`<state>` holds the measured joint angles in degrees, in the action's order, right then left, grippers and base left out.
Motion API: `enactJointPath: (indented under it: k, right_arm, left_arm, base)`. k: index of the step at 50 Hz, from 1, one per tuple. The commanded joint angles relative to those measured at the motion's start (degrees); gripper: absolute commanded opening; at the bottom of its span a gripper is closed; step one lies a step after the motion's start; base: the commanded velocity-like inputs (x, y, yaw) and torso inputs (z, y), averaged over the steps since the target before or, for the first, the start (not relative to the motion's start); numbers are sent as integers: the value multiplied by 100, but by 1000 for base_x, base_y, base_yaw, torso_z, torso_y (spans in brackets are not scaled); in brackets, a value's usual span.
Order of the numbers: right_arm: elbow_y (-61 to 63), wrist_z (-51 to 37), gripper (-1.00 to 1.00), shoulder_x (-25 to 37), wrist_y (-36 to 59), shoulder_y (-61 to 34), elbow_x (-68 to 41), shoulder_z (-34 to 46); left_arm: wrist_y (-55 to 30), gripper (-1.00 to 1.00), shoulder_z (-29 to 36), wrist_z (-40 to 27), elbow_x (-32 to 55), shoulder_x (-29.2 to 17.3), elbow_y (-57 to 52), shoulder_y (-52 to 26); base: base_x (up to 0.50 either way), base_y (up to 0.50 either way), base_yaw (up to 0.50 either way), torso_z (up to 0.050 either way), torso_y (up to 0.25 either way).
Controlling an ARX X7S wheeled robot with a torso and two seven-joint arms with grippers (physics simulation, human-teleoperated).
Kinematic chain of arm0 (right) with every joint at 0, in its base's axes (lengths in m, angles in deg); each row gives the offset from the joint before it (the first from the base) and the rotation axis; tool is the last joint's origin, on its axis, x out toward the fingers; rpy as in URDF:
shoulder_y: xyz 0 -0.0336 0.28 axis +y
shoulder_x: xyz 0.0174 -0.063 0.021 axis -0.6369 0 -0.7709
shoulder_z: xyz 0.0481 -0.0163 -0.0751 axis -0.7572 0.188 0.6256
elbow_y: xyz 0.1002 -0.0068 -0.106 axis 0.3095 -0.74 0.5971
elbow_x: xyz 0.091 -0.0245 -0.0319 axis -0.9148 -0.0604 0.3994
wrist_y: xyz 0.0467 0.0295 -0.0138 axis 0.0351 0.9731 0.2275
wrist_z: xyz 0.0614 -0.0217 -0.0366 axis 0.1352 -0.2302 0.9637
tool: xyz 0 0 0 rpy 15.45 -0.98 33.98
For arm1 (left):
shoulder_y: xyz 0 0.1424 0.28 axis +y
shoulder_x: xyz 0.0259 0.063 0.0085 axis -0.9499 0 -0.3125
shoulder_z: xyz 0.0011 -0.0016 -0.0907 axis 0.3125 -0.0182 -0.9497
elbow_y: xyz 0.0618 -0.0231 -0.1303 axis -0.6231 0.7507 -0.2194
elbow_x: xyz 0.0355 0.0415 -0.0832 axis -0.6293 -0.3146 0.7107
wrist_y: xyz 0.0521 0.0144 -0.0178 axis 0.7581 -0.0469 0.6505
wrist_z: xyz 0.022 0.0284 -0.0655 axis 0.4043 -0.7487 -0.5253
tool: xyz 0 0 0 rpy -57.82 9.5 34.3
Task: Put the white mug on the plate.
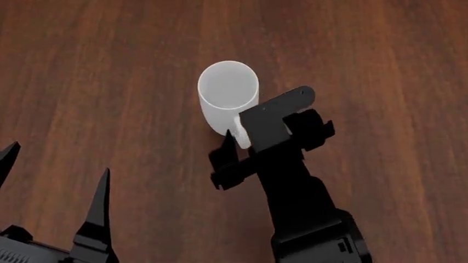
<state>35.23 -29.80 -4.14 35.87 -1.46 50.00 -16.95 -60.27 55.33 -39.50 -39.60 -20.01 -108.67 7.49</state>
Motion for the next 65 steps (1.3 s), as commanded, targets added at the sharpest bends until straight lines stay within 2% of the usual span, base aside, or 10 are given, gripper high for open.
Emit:
enactJointPath:
  k: [1, 14, 27, 46, 47, 52, 61, 62, 65]
  right_arm:
    - [-1874, 33, 100, -370, -1011, -642, 94, 153]
    - [-2980, 98, 100, -635, -1569, -904, -88, 291]
    - [-4141, -124, 100, -667, -2331, -1319, -2257, 2199]
    - [-4158, -89, 100, -667, -2262, -1396, -1831, 1539]
    - [-4157, -94, -100, -667, -2318, -1403, -1884, 1587]
    - [-4154, -51, -100, -668, -2457, -1402, -2538, 2230]
    - [-4079, -16, -100, -614, -2687, -1327, -2818, 2435]
    - [-3764, -139, -100, -488, -2617, -1236, -2813, 2455]
    - [-1572, -893, -100, 388, -1792, -710, -2966, 2509]
  left_arm:
    - [20, 100, 17, -23, 25, -34, -56, 37]
    - [-56, 100, 69, -51, 100, -46, -336, 66]
    - [-150, 100, 156, -115, 79, -102, -548, 83]
    - [-83, 100, 134, -223, 125, -142, -628, 329]
    - [-99, 100, 152, -228, 127, -142, -660, 335]
    - [-147, 100, 152, -280, 163, -154, -834, 397]
    - [-24, 100, 46, -310, 253, -128, -593, 317]
    - [16, 100, 17, -301, 264, -127, -525, 310]
    - [81, 100, -20, -295, 273, -129, -400, 305]
  base:
    - [0, 0, 0, 0, 0]
    - [0, 0, 0, 0, 0]
    - [0, 0, 0, 0, 0]
    - [0, 0, 0, 0, 0]
    - [0, 0, 0, 0, 0]
    - [0, 0, 0, 0, 0]
    - [0, 0, 0, 0, 0]
    - [0, 0, 0, 0, 0]
    - [0, 0, 0, 0, 0]
